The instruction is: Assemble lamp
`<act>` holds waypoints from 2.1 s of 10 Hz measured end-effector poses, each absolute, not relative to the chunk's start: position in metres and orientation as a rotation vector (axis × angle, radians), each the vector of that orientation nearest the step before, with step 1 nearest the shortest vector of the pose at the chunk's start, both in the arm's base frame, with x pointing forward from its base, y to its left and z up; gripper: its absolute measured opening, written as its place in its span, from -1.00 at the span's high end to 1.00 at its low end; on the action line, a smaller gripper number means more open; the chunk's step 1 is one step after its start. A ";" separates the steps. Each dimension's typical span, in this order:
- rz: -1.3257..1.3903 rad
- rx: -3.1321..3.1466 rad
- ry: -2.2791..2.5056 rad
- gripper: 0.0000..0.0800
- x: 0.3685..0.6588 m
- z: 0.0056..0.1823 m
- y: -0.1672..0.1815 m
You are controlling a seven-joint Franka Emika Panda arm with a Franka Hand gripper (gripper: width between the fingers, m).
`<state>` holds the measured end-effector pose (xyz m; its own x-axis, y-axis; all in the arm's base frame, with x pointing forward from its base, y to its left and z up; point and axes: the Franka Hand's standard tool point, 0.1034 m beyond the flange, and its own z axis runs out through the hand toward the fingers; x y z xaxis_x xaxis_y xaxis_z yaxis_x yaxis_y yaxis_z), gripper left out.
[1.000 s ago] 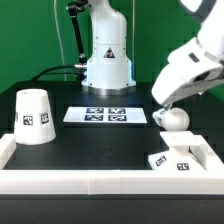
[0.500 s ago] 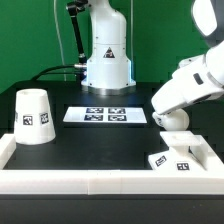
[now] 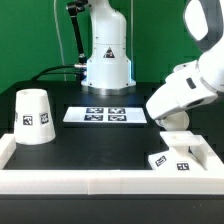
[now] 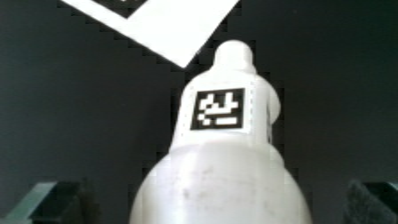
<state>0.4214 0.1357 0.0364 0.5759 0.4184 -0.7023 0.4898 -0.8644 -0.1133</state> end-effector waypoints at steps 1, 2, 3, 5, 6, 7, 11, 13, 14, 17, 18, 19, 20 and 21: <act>-1.151 2.714 0.773 -0.75 0.421 0.033 0.136; -1.146 2.716 0.767 -0.75 0.421 0.030 0.137; -1.143 2.720 0.768 -0.75 0.420 0.027 0.138; -1.139 2.725 0.773 -0.75 0.417 0.018 0.138; -1.135 2.729 0.779 -0.75 0.414 0.013 0.138; -1.134 2.731 0.782 -0.75 0.411 0.010 0.136; -1.147 2.727 0.777 -0.43 0.407 0.007 0.134; -1.147 2.727 0.777 -0.43 0.407 0.007 0.134; -1.148 2.728 0.778 -0.43 0.408 0.007 0.133; -1.249 2.707 0.874 -0.43 0.415 0.038 0.115; -1.291 2.710 0.868 -0.43 0.423 0.060 0.109; -1.309 2.713 0.863 -0.43 0.430 0.075 0.101; -1.339 2.709 0.856 -0.43 0.434 0.090 0.092; -1.337 2.720 0.839 -0.43 0.440 0.098 0.086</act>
Offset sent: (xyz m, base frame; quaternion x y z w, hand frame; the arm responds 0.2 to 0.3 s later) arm -0.0032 0.0018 -0.0135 -0.0082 0.0135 0.0075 0.9998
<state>0.4398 0.0856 0.0982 0.4965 0.4628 -0.7344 0.4601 -0.8577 -0.2295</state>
